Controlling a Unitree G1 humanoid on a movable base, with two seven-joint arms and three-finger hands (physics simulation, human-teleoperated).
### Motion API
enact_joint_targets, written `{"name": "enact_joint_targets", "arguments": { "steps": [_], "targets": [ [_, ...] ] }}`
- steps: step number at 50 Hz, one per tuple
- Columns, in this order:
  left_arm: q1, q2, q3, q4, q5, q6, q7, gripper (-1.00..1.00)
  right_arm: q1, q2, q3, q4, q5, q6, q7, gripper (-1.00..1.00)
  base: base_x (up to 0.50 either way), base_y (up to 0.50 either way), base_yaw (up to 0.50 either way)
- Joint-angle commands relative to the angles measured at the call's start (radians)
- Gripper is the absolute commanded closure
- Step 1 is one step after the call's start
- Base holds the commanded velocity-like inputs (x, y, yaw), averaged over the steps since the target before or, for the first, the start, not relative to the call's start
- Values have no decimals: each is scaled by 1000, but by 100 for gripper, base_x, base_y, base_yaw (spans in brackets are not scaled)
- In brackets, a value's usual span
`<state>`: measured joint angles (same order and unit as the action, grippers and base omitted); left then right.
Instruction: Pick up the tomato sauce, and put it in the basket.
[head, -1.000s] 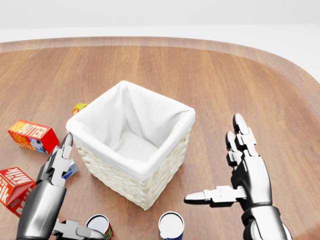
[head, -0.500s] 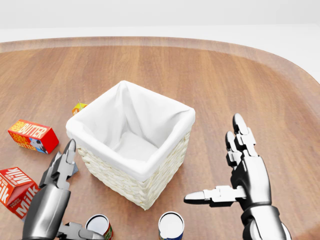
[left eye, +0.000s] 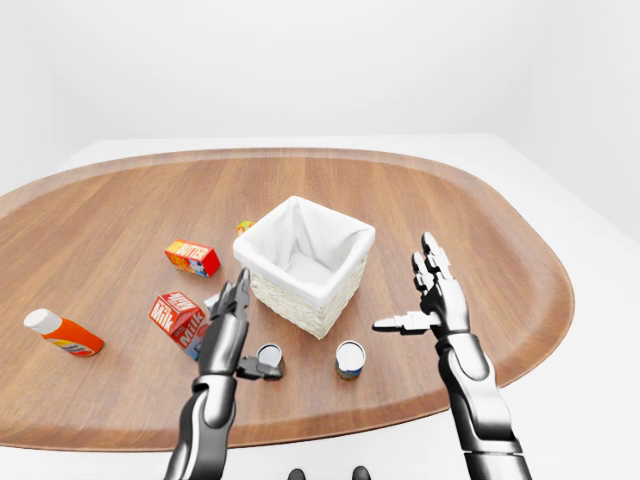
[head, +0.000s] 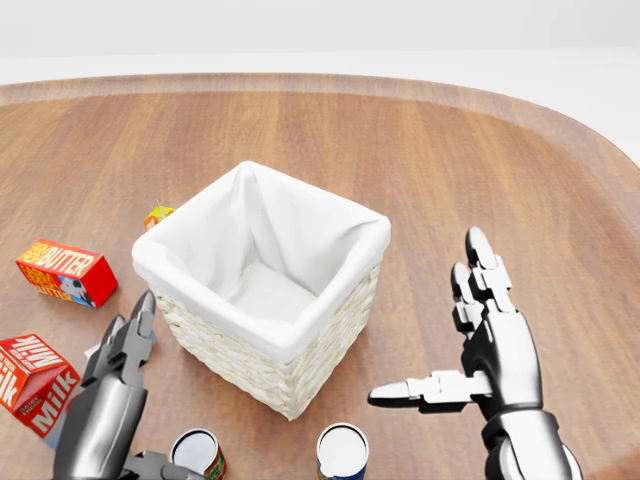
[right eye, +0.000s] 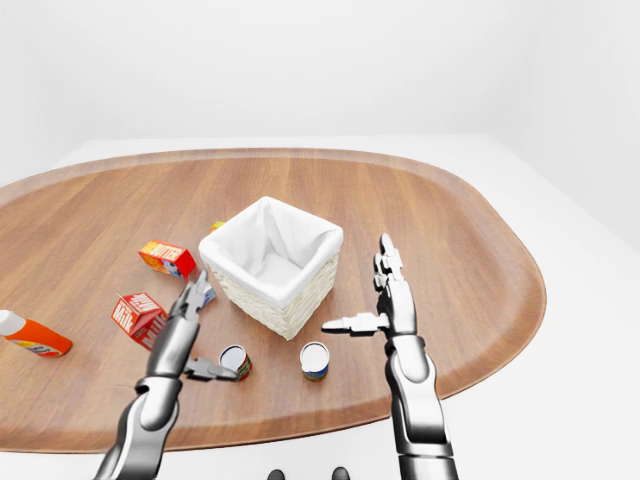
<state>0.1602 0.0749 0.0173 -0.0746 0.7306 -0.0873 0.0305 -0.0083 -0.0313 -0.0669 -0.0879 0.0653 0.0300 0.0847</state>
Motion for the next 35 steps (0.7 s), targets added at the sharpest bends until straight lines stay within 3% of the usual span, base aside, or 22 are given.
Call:
{"name": "enact_joint_targets", "arguments": {
  "steps": [1,24,35],
  "targets": [
    [3,1,-10,24,14,0,17,-100,-4,0,0,15,-3,-9,-3,-100,0,0,0],
    [12,2,-30,58,33,0,42,-100,13,1,2,-14,-3,6,-2,-100,0,0,0],
    [3,6,-30,84,38,0,56,-100,9,1,1,-1,-4,-2,-1,-100,0,0,0]
  ]
}}
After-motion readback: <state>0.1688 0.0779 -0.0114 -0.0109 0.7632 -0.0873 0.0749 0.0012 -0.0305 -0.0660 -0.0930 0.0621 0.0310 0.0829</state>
